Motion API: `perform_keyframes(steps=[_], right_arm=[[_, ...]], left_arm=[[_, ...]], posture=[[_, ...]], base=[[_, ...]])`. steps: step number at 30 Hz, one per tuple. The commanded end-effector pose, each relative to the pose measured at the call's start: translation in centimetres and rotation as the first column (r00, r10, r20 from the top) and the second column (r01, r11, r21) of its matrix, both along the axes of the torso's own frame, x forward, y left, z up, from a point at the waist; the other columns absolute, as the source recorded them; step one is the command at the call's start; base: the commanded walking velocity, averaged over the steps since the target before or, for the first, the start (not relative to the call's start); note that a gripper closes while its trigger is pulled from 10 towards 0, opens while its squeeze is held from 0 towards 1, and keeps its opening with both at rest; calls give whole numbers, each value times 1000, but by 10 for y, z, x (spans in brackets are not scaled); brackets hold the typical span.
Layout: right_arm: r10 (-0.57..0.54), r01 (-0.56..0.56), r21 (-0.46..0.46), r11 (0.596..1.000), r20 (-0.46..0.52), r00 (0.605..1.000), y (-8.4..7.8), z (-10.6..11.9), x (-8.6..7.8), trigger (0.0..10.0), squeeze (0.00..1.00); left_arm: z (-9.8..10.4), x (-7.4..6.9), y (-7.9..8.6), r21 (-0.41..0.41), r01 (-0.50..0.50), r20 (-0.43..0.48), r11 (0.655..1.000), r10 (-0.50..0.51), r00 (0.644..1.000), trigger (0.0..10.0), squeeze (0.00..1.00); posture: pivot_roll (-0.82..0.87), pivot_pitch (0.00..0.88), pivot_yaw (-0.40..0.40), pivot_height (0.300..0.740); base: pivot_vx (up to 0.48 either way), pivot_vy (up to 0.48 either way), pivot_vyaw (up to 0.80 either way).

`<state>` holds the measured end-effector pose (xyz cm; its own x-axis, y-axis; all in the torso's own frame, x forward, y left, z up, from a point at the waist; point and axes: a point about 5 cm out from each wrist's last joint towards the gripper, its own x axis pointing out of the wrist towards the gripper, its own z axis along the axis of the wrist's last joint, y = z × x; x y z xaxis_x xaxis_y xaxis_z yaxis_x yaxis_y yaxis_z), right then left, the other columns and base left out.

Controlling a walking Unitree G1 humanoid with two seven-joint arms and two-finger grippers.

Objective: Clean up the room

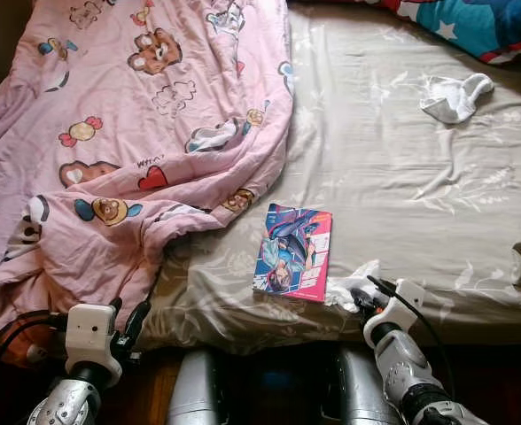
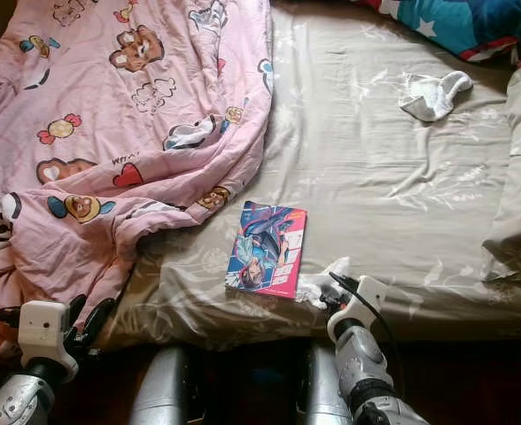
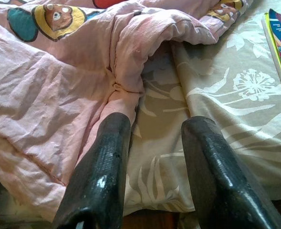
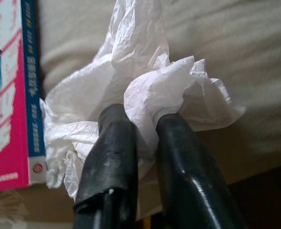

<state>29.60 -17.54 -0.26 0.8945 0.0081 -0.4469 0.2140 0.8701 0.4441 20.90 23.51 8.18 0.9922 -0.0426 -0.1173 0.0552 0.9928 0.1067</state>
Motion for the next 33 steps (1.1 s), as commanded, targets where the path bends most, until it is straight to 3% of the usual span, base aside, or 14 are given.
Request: perform_keyframes(steps=[1, 20, 24, 25, 26, 29, 33], right_arm=[[0, 0, 2, 1000, -45, 999, 1, -11, -11, 0, 0], [-39, 38, -49, 998, -13, 999, -12, -2, -3, 0, 0], [-44, 47, -112, 993, 35, 998, -19, 8, 4, 0, 0], [3, 11, -176, 984, 76, 997, -18, 16, 10, 3804, 0], [27, -3, -201, 980, 117, 993, -18, 22, 14, 10000, 0], [10, 32, -213, 977, 194, 981, -24, 35, 20, 10000, 0], [55, 46, -315, 948, 307, 950, -30, 52, 25, 10000, 0]], left_arm=[[-8, -8, 6, -3, -25, -46, 1000, 25, 999, 10000, 0], [-14, 10, 0, -22, -40, -23, 999, 40, 999, 10000, 0], [-16, 19, -1, -30, -51, -11, 998, 51, 999, 10000, 0], [-17, 25, -1, -37, -63, -3, 997, 63, 998, 10000, 0], [-17, 28, -1, -44, -70, 6, 997, 70, 998, 10000, 0], [-16, 38, -4, -52, -71, 22, 996, 73, 997, 10000, 0], [-21, 50, -8, -66, -78, 25, 995, 80, 997, 10000, 0]], posture=[[144, 330, 52, 622], [117, 267, 26, 622], [108, 215, 10, 622], [99, 185, 2, 622], [99, 185, 2, 622], [82, 142, -9, 622], [56, 80, -16, 622]], base=[[0, 0, 0], [0, 0, 0], [0, 0, 0], [0, 0, 0], [0, 0, 0], [0, 0, 0], [0, 0, 0]])
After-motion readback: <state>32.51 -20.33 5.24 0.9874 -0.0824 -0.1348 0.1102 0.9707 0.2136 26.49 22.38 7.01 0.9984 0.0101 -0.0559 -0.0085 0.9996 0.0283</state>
